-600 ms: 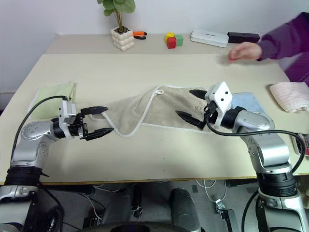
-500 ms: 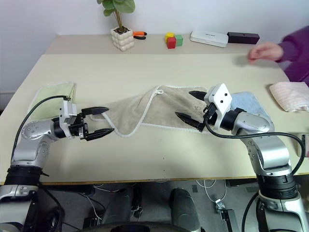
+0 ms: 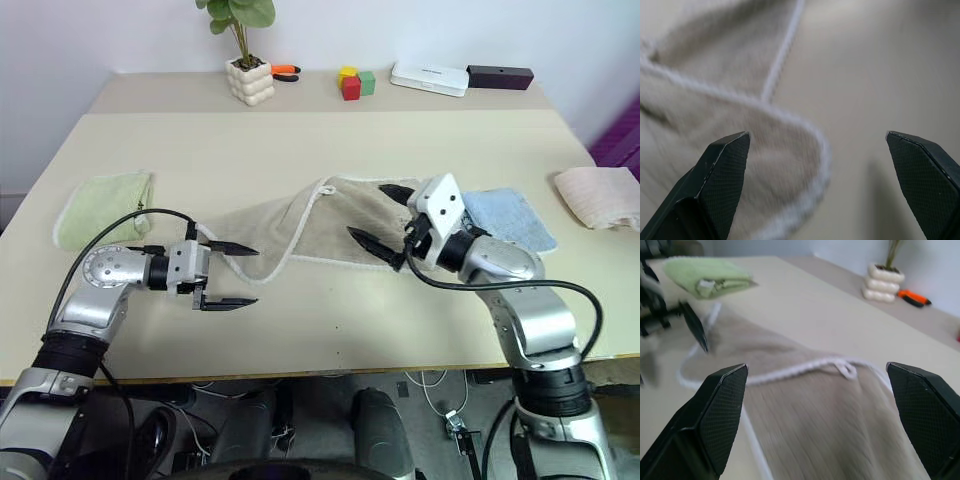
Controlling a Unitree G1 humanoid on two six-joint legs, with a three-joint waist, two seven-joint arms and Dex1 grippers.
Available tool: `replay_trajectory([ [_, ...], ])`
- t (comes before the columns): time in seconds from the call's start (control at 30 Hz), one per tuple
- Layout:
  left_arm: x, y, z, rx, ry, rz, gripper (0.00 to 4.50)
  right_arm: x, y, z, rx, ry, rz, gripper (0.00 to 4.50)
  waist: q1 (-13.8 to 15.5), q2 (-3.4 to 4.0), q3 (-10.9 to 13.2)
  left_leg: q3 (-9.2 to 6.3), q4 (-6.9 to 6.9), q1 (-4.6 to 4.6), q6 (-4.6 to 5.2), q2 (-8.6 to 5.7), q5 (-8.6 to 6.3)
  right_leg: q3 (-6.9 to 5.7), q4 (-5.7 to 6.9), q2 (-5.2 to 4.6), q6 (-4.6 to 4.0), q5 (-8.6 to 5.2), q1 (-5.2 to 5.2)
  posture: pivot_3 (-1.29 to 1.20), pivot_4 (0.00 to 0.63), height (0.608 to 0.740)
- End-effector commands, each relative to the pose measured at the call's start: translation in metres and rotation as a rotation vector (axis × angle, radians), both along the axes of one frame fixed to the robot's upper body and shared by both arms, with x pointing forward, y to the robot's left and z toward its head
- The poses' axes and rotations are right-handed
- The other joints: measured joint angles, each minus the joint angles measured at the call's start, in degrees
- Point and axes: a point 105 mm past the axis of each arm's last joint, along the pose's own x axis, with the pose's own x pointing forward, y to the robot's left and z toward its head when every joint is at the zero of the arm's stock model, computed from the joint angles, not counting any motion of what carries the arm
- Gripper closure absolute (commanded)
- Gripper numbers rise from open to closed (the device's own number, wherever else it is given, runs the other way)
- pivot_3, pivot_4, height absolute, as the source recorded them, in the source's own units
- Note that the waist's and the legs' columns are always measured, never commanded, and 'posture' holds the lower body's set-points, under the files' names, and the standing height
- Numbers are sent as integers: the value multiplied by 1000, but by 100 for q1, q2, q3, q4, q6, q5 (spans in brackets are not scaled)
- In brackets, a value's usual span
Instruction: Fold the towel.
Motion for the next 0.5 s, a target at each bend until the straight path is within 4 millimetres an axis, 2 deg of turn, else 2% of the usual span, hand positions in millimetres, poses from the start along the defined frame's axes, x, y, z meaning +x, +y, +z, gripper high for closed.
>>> replay_trajectory([
  [0.03, -4, 1, -5, 42, -22, 10, 56, 0, 6, 12, 15, -58, 17, 0, 20, 0, 0, 0, 0, 0, 0, 0, 0, 0, -1, -1, 0, 0, 1, 0, 150, 735],
  [0.13, -5, -2, -15, 69, 23, 18, 56, 0, 12, 14, 28, -68, 34, 0, 29, 3, -3, -4, 4, 2, 0, 0, 0, -1, 0, -1, -1, 0, 7, 0, 150, 735],
  [0.27, -1, -3, -23, 78, 34, 33, 1793, 0, 16, 16, 35, -79, 40, 0, 48, 21, -14, -4, 5, 6, 1, -1, 0, -1, 0, -2, -1, -1, 11, 0, 150, 735],
  [0.43, 2, -5, -26, 81, 56, 39, 4389, 0, 15, 19, 44, -95, 29, 0, 107, 26, -19, -4, 10, 12, 1, -1, 0, 0, 0, -2, -4, -2, 15, 0, 150, 735],
  [0.5, 6, -5, -24, 71, 47, 47, 4456, 0, 15, 19, 50, -99, 25, 0, 121, 25, -19, -5, 11, 11, 1, -1, 0, -1, 0, -2, -5, -2, 15, 0, 150, 735],
])
